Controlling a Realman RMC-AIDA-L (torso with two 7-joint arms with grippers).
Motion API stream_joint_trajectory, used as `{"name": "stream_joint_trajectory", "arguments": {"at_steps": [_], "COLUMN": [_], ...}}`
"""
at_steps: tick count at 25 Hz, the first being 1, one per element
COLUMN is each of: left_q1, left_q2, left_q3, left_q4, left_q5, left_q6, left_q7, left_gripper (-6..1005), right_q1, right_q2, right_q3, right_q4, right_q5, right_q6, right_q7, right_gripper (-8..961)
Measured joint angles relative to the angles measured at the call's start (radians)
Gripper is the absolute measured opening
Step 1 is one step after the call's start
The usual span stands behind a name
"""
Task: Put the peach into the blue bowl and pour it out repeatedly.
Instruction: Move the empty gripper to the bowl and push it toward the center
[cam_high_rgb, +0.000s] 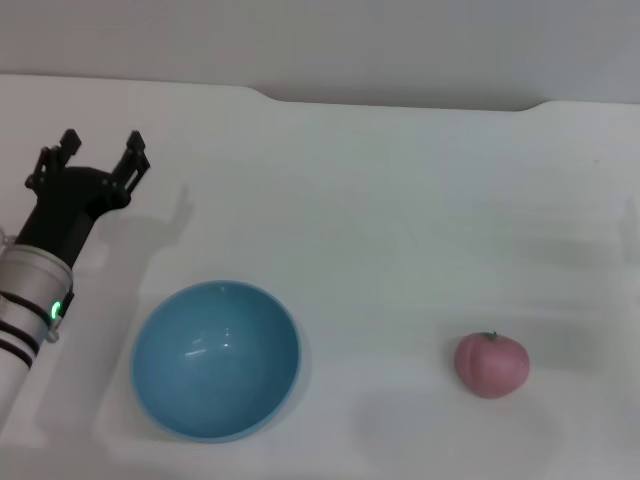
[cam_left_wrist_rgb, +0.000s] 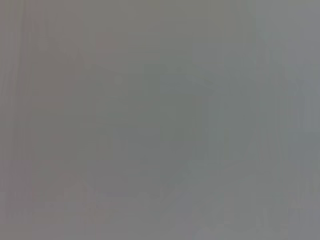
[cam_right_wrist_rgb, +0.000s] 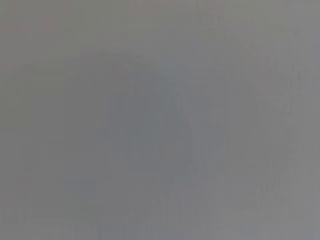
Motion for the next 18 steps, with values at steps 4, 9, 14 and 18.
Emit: {"name": "stream_joint_trajectory", "arguments": {"at_steps": [4,9,14,18], "left_q1": [-0.015,-0.020,-0.035,-0.081], "left_q2": [0.003,0.001,0.005,0.015], "left_q3": [-0.009,-0.009,-0.001,0.010], "left_q4": [0.010,0.012,0.021,0.105], "left_q5": [0.001,0.001,0.004,0.076], "left_q6": [-0.005,-0.005,-0.014,-0.116], "left_q7": [-0.003,0.004,-0.017,-0.190], "left_gripper": [809,809,808,808], "right_q1": [-0.002,-0.005,-0.005,-0.001], "right_q2": [0.000,0.000,-0.001,-0.002], "right_q3": [0.001,0.001,0.001,0.000], "right_q4": [-0.001,-0.002,-0.003,-0.010], "right_q5": [0.000,0.000,0.000,0.000], "right_q6": [0.000,0.000,0.000,0.001], "right_q7": [0.000,0.000,-0.001,-0.002], "right_gripper": [462,458,455,452]}}
